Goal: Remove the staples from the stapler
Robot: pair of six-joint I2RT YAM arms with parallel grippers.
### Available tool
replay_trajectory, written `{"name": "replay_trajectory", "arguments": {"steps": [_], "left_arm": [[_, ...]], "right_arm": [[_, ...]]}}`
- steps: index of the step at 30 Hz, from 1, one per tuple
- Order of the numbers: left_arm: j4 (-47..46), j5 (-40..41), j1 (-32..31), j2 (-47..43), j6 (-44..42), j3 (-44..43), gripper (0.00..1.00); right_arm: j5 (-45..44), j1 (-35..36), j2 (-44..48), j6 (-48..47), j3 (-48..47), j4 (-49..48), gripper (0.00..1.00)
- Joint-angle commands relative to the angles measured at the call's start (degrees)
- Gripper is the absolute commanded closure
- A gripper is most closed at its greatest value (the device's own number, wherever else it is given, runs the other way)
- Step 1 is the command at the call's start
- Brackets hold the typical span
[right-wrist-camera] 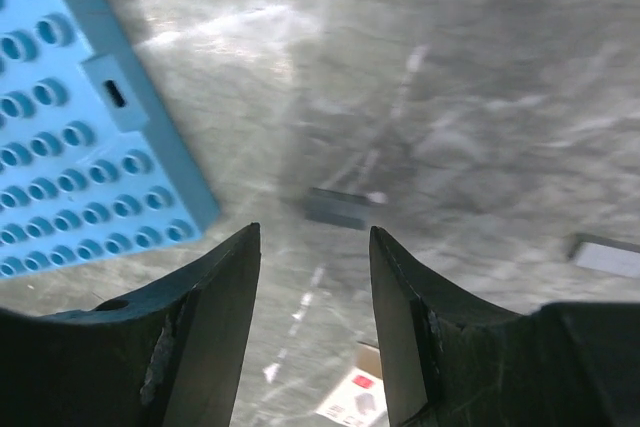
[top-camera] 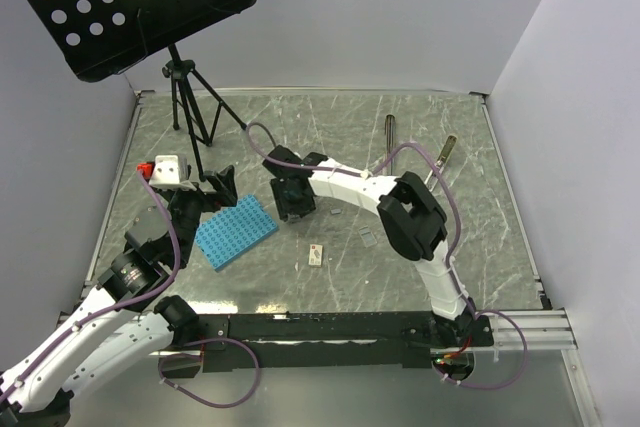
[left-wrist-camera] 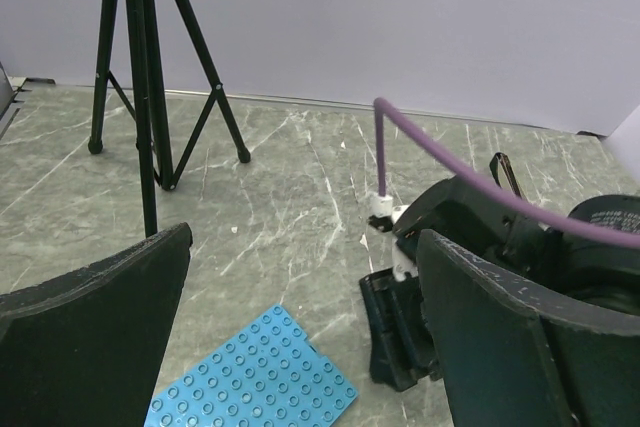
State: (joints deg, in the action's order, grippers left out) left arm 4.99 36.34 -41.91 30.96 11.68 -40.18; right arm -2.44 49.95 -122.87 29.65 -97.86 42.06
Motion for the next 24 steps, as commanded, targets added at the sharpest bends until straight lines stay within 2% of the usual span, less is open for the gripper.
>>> {"name": "replay_trajectory", "arguments": {"steps": [1,7,24], "left_arm": [[-1.8,-0.1,0.1,-0.2,-0.6,-0.1,0.01],[-1.8,0.0,0.1,-0.4,-0.6,0.0,0.01],[-1.8,0.1,0.2,-0.5,-0.6,0.0,0.01]], "right_arm": [[-2.4,1.8,-2.0,3.0,-4.2,2.3,0.45],[-5.8,2.1,-2.8,3.8,-5.3,4.7,0.45],[-6.3,2.1,-4.3,3.7,-5.7,5.2,0.42]]}}
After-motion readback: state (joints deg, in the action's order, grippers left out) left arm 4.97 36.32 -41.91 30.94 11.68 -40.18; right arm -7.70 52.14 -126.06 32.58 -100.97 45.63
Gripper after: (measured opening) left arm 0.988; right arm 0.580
